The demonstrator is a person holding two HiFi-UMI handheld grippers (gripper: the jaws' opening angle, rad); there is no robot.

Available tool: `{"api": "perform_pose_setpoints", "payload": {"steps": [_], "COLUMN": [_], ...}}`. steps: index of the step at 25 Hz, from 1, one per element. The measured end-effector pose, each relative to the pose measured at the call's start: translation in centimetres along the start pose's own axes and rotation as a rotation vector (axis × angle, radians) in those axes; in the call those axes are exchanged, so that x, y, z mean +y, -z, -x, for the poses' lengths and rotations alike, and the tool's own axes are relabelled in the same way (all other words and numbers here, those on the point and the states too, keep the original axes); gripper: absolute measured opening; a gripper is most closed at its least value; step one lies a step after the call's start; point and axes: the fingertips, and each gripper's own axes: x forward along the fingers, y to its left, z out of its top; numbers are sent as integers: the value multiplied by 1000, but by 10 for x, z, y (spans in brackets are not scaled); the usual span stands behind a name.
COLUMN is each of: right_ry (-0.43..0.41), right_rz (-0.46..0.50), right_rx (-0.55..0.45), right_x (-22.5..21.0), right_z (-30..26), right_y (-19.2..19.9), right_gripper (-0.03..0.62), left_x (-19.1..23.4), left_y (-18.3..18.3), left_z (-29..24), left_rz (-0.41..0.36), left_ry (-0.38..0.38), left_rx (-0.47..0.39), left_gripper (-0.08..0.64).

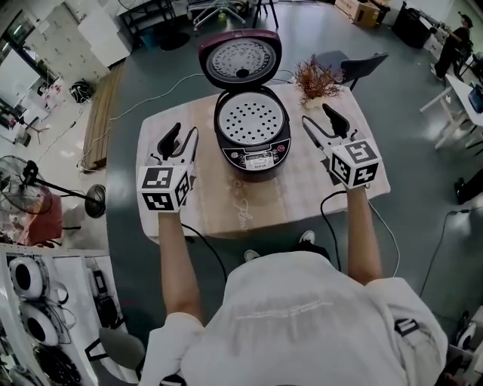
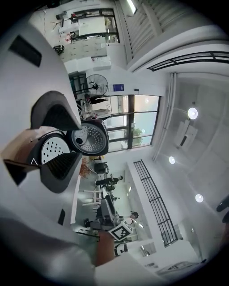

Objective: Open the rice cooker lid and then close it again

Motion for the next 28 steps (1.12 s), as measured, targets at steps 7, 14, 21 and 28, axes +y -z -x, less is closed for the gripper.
{"api": "perform_pose_setpoints", "payload": {"steps": [7, 14, 21, 28], "right_ry": [49, 51, 27, -6], "right_rz": [5, 26, 6, -4], "right_rx": [19, 26, -7, -7], "right_x": [8, 5, -13, -30], "right_z": [11, 5, -19, -68], "right_y": [3, -13, -24, -15], "right_gripper": [275, 275, 275, 275], "left_x": [-7, -11, 4, 25], "left_y": [1, -11, -23, -40], "left_z": [-8, -34, -70, -124], "left_rz": [-21, -83, -125, -193], "left_ry": [72, 125, 117, 112], "left_rx": [2, 2, 19, 40], "left_gripper": [169, 169, 170, 170]}}
